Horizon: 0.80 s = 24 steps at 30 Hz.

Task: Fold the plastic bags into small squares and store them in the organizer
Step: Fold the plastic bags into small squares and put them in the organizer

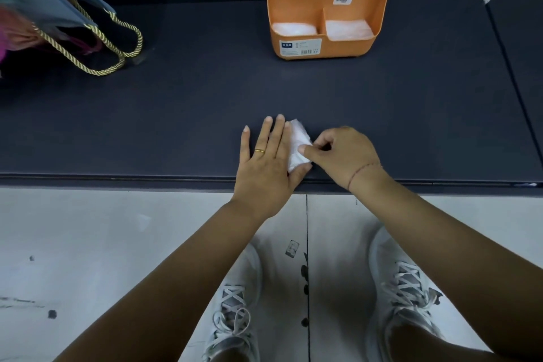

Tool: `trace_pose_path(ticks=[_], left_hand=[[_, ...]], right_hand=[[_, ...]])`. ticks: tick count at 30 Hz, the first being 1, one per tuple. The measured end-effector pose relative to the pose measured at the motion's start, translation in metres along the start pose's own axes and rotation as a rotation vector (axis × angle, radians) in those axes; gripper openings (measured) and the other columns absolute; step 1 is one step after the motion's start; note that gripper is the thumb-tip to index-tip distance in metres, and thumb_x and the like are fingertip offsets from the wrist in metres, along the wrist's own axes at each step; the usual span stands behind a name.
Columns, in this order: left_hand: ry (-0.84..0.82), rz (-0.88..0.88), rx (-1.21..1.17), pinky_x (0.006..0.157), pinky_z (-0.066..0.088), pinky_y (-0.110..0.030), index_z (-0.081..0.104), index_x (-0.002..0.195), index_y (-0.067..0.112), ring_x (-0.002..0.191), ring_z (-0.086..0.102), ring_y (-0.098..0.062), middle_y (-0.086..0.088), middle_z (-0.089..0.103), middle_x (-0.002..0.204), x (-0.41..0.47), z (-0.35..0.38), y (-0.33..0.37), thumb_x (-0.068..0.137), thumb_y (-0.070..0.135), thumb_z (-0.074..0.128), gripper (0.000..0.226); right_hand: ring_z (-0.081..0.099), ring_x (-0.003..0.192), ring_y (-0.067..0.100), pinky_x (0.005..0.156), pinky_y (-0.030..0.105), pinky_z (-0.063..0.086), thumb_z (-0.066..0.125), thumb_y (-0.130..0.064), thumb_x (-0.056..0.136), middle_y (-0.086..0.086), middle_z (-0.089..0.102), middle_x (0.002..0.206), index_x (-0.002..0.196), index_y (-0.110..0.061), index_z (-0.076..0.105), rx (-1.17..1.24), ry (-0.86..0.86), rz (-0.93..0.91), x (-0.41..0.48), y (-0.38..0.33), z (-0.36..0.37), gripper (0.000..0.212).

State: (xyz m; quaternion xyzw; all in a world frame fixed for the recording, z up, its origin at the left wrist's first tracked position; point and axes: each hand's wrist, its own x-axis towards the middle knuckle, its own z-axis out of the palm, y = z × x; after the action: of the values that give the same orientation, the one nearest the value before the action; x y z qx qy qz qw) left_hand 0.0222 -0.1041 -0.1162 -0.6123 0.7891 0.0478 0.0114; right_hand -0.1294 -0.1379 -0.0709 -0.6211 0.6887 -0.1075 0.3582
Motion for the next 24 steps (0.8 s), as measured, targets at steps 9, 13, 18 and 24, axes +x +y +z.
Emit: trace_pose_path(ticks=[9,13,18,24], left_hand=[[-0.165,-0.135,-0.033,0.12,-0.016,-0.045,-0.028,0.145,0.008,0.145,-0.028,-0.021,-0.01,-0.022,0.161,-0.003,-0.008,0.018,0.073,0.071,-0.017,0.097],[-0.136,-0.177,-0.727,0.118,-0.015,-0.027,-0.019,0.152,0.023,0.141,-0.021,0.002,0.014,-0.012,0.161,-0.001,-0.03,0.006,0.087,0.063,0.055,0.107],[-0.209,-0.236,-1.339,0.101,0.04,-0.015,0.001,0.154,0.037,0.131,0.044,0.002,0.016,0.046,0.145,0.019,-0.066,-0.003,0.063,0.043,0.08,0.121],[-0.014,-0.375,-1.496,0.068,0.053,-0.019,0.075,0.084,0.016,0.073,0.068,-0.008,0.001,0.076,0.081,0.046,-0.083,-0.003,0.082,0.014,0.076,0.003]], right_hand=[[0.054,0.075,0.007,0.064,0.016,0.045,0.066,-0.017,0.085,-0.008,0.057,0.082,0.09,-0.017,0.054,0.263,0.085,-0.001,-0.005,-0.018,0.012,0.013],[0.058,0.071,0.005,0.064,0.013,0.044,0.062,0.002,0.082,-0.003,0.064,0.084,0.116,-0.022,0.051,0.433,-0.037,-0.095,-0.001,-0.007,-0.001,0.043],[0.062,0.073,0.002,0.071,0.013,0.046,0.071,0.001,0.082,-0.004,0.069,0.081,0.117,-0.021,0.058,0.45,-0.303,-0.344,-0.001,-0.007,-0.04,0.044],[0.055,0.069,0.011,0.065,0.022,0.047,0.07,-0.001,0.083,0.008,0.063,0.075,0.111,-0.016,0.064,0.731,-0.028,-0.137,0.008,-0.001,-0.057,0.032]])
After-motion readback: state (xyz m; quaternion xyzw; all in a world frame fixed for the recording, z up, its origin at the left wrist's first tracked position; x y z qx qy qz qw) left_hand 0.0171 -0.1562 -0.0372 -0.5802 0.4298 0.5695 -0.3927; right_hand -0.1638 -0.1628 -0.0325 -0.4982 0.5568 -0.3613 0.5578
